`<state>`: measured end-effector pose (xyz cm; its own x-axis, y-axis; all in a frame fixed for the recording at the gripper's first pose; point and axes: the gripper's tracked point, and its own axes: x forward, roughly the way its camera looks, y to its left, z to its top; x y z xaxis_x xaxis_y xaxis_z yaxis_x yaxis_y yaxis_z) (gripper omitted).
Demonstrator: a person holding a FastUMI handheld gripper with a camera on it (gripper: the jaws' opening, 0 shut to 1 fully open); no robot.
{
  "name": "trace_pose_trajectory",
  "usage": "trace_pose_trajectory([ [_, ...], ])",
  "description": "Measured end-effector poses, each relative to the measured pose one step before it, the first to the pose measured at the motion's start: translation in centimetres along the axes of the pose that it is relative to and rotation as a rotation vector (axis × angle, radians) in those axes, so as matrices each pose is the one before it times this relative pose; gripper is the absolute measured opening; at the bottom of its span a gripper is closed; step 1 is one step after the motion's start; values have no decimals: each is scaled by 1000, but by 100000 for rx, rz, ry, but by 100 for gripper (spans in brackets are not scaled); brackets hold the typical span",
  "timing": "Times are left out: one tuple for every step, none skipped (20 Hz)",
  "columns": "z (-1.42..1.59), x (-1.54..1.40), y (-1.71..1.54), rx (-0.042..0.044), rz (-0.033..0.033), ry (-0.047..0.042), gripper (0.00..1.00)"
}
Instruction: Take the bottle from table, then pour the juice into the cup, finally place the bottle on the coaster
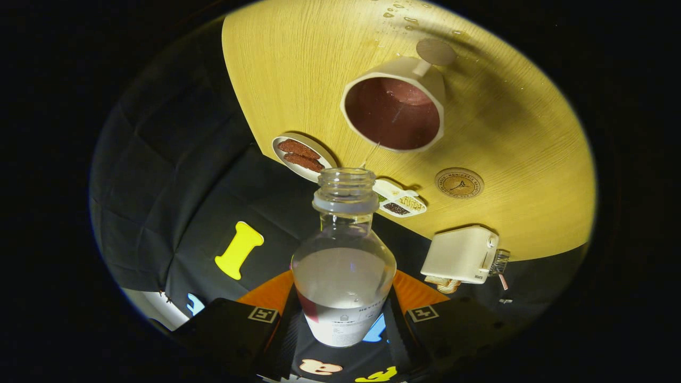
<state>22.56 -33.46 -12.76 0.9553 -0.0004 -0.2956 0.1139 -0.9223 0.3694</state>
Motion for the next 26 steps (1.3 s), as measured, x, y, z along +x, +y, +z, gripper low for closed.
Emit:
trace_pose_trajectory([
  [-6, -5, -25, 327, -138, -60, 73],
  [24, 21, -53, 20, -127, -99, 73],
  [-35, 86, -60, -299, -301, 91, 73],
  [40, 16, -112, -156, -284, -25, 73],
  [6, 87, -67, -53, -173, -88, 73],
  [111, 121, -63, 9, -135, -3, 73],
  [18, 147, -169, -106, -323, 81, 73],
  [88, 66, -120, -388, -356, 22, 73],
  [120, 131, -109, -396, -314, 17, 73],
  [91, -3, -131, -156, -305, 84, 73],
  [161, 98, -195, 106, -385, 32, 73],
  [113, 40, -180, -45, -333, -12, 73],
  [71, 22, -107, -515, -227, -284, 73],
  [19, -7, -73, -696, -121, -258, 73],
  [-36, -21, -54, -774, 126, -176, 73],
  [-142, -44, -18, -1220, 323, -73, 73],
  [-172, -52, -140, -1896, 59, -105, 73],
  [-70, -69, -232, -1977, 55, -665, 73],
  [-11, 6, -154, -1487, 365, -291, 73],
  [-128, -34, 56, -1218, 1130, -436, 73],
  [-75, -9, 104, -2065, 1497, -352, 73],
  [-79, -83, -38, -2608, 816, -186, 73],
  [-50, -39, -137, -2803, 466, -48, 73],
  [-32, -111, -97, -2861, 891, -246, 73],
  [-59, -73, 59, -3277, 1315, -410, 72],
  [-109, -111, -178, -4070, 937, -392, 72],
])
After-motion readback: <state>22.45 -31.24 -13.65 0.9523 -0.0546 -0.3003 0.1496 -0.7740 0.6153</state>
